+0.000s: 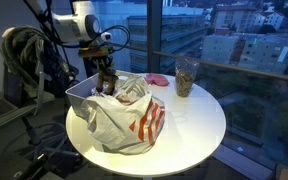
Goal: Put the purple shirt, the turnip plushie, moose toy and bowl in the basket
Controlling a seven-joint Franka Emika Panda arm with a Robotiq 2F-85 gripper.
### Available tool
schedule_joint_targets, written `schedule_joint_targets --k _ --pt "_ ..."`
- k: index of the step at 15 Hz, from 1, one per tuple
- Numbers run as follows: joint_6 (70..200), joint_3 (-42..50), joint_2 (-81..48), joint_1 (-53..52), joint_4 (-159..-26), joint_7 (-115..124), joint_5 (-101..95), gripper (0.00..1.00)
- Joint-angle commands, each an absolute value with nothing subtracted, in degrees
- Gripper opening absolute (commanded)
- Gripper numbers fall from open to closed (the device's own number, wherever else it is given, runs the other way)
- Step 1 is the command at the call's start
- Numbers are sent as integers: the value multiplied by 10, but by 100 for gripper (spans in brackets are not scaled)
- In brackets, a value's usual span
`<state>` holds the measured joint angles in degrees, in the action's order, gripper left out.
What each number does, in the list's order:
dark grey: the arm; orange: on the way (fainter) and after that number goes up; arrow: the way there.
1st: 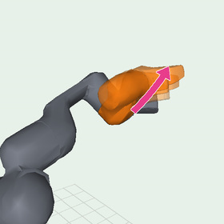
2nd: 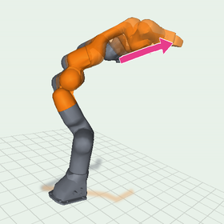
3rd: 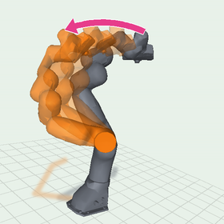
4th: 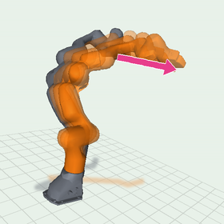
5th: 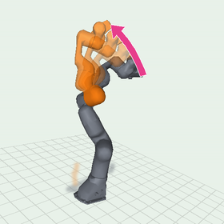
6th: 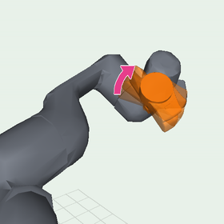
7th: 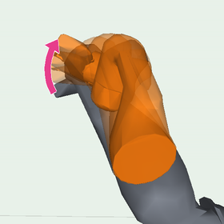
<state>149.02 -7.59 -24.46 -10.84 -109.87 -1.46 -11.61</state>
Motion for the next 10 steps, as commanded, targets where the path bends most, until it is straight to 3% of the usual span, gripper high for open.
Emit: schedule_joint_targets --k 1,7,8,10 --pt "1483 -71 -275 -115 -1049 -48 -125 49" --pt "1484 -61 -204 -93 -1094 -25 -98 94" --pt "1479 -56 -188 -88 -1112 -18 -94 99" --pt "1475 -40 -163 -80 -1146 -3 -99 100"
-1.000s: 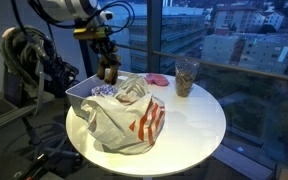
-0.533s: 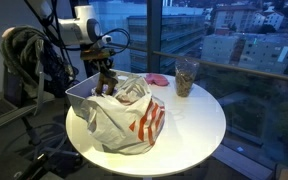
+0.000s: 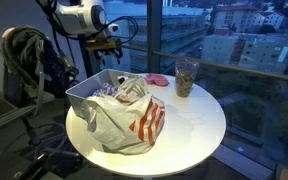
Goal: Put the purple shirt, the turnip plushie, moose toy and bowl in the basket
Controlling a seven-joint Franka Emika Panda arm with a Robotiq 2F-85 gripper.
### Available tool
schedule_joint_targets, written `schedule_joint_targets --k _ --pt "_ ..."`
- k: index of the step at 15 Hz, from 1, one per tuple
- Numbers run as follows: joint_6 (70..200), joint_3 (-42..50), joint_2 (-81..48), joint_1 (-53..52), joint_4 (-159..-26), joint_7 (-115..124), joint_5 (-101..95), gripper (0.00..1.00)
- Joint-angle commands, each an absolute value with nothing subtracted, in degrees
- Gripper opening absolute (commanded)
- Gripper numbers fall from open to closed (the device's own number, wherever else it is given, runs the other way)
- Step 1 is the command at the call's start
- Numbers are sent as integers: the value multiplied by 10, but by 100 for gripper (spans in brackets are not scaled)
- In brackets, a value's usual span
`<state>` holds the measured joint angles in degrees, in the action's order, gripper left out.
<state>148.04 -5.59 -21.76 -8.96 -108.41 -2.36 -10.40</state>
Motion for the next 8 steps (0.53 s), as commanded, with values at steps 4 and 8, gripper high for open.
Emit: schedule_joint_targets --k 4,8 --pt "1462 -25 -108 -51 -1236 12 -71 100" --pt "1478 -17 -87 -23 -1303 8 -22 100"
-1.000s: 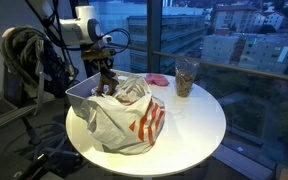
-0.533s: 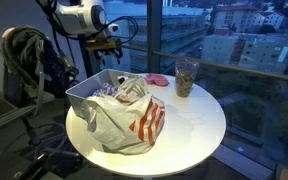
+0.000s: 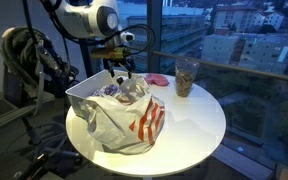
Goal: Put the purple shirt, the turnip plushie, moose toy and bowl in the basket
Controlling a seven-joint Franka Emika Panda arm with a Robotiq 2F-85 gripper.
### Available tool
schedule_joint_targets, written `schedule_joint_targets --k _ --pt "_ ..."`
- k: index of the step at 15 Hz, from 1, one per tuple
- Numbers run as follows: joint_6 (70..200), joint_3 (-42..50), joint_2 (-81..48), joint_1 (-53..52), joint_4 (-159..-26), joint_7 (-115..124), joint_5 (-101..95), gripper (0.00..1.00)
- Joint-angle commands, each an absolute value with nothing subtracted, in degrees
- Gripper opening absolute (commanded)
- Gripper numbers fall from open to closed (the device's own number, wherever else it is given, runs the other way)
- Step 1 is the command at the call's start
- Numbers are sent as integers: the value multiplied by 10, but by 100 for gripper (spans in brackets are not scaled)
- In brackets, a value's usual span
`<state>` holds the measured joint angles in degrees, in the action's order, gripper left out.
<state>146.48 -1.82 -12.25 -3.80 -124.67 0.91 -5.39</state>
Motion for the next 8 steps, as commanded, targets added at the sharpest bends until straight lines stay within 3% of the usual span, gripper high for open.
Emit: schedule_joint_targets --k 1,8 --pt "1488 -11 -90 -20 -1312 9 -33 100" --pt "1462 -7 -115 16 -1342 -96 -7 100"
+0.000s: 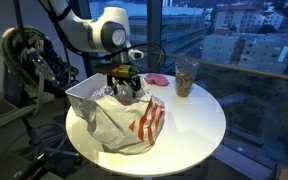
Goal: Put the purple shirt, the turnip plushie, moose toy and bowl in the basket
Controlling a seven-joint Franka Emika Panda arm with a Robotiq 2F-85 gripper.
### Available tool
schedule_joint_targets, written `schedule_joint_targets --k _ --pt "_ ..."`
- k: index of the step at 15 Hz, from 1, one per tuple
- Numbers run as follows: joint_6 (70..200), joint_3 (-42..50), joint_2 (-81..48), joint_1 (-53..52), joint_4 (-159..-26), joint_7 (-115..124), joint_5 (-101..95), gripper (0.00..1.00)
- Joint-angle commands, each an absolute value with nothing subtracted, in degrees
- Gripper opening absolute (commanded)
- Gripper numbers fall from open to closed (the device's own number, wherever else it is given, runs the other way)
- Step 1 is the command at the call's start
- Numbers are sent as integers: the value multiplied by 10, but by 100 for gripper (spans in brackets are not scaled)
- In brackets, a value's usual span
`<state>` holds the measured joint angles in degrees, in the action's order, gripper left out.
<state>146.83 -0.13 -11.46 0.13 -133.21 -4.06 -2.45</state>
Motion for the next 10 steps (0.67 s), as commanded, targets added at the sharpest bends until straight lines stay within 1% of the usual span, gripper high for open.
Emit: schedule_joint_targets --k 1,6,10 --pt "1460 0 -123 17 -1341 -96 -21 100" --pt "1499 27 -184 30 -1339 -100 -66 100" --pt "1585 39 -260 41 -1338 -88 -75 100"
